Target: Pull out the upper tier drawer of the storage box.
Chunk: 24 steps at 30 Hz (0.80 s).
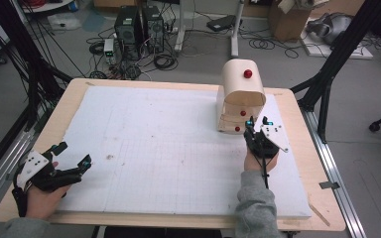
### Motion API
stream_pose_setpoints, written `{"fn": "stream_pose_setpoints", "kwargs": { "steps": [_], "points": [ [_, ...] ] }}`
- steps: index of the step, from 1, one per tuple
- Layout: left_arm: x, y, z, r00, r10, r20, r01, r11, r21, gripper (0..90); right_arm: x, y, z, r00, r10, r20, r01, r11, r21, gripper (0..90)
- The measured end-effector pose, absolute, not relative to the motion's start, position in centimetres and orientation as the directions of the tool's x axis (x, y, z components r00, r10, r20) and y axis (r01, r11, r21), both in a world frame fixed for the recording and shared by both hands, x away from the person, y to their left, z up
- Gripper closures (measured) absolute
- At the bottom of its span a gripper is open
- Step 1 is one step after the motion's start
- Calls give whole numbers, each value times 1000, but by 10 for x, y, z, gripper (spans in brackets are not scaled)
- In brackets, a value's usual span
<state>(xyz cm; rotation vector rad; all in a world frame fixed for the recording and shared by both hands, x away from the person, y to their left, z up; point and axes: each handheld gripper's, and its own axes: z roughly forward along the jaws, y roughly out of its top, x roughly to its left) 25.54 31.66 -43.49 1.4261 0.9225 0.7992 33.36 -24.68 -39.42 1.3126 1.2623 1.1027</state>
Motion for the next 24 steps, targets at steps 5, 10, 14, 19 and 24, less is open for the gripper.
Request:
{"fn": "stream_pose_setpoints", "kwargs": {
  "steps": [5,10,14,19,24],
  "points": [
    [256,317,-435,443,896,-42,78,8,997,22,333,-241,-394,44,999,-15,116,10,993,546],
    [256,317,-434,445,894,-45,78,11,997,22,332,-234,-396,41,999,-7,114,3,993,546],
    [256,315,-434,449,892,-46,79,12,997,22,331,-227,-397,41,999,-9,111,4,994,546],
    [257,316,-434,444,895,-46,78,12,997,22,332,-218,-396,36,999,-15,111,11,994,546],
    [257,316,-434,447,893,-46,81,10,997,22,333,-207,-396,31,999,-13,111,10,994,546]
  ]
}}
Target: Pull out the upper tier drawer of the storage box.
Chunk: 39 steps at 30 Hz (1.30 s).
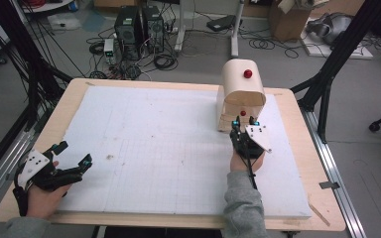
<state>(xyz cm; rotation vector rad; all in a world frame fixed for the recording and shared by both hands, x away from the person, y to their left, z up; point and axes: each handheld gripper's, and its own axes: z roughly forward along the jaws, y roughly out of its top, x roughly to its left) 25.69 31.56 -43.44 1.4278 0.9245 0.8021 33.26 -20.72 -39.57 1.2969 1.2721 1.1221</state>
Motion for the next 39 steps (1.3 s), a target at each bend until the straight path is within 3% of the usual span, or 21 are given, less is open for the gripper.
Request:
{"fn": "stream_pose_setpoints", "kwargs": {
  "steps": [39],
  "points": [
    [258,314,-436,462,885,-55,99,11,995,22,356,-206,-394,50,999,-5,127,-2,992,548]
  ]
}}
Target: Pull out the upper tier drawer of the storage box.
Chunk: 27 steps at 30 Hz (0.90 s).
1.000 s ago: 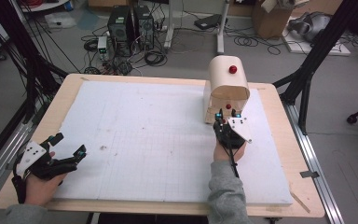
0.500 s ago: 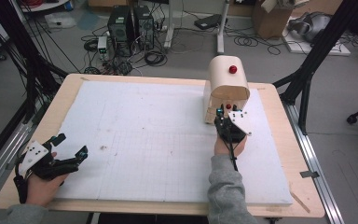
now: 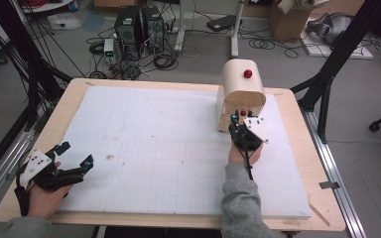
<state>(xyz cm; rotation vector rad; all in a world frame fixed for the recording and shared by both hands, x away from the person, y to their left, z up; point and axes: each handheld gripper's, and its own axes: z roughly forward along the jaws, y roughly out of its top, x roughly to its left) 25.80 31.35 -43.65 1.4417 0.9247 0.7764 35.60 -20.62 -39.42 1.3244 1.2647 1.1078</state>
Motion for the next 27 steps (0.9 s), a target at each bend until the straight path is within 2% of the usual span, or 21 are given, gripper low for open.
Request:
{"fn": "stream_pose_setpoints", "kwargs": {
  "steps": [4,7,11,27],
  "points": [
    [258,314,-437,464,884,-56,100,10,995,22,356,-205,-394,50,999,-3,126,-3,992,580],
    [258,314,-436,464,884,-54,97,10,995,22,356,-205,-394,54,998,-12,127,5,992,665],
    [257,315,-435,458,888,-50,91,9,996,22,355,-204,-394,65,998,-12,128,3,992,725],
    [257,314,-436,461,886,-55,94,12,995,23,355,-204,-394,67,998,-14,130,5,992,736]
  ]
}}
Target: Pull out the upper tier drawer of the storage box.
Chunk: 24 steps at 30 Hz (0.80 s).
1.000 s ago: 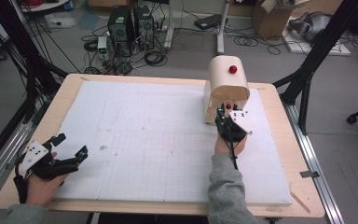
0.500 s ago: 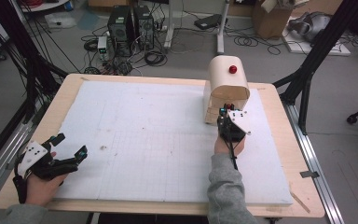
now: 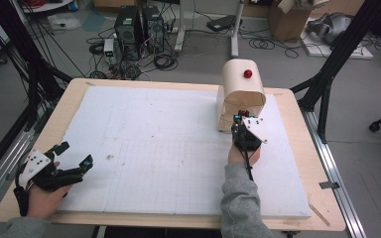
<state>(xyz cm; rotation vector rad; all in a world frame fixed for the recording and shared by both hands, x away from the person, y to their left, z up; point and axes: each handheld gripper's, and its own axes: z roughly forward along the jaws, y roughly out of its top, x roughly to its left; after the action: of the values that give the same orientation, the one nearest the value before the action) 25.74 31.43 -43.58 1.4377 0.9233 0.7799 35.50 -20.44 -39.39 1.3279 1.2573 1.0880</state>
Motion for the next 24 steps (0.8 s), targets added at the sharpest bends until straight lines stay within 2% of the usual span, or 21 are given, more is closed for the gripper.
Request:
{"fn": "stream_pose_setpoints", "kwargs": {
  "steps": [24],
  "points": [
    [256,315,-435,459,887,-50,86,12,996,22,322,-205,-395,58,998,3,116,-10,993,738]
  ]
}}
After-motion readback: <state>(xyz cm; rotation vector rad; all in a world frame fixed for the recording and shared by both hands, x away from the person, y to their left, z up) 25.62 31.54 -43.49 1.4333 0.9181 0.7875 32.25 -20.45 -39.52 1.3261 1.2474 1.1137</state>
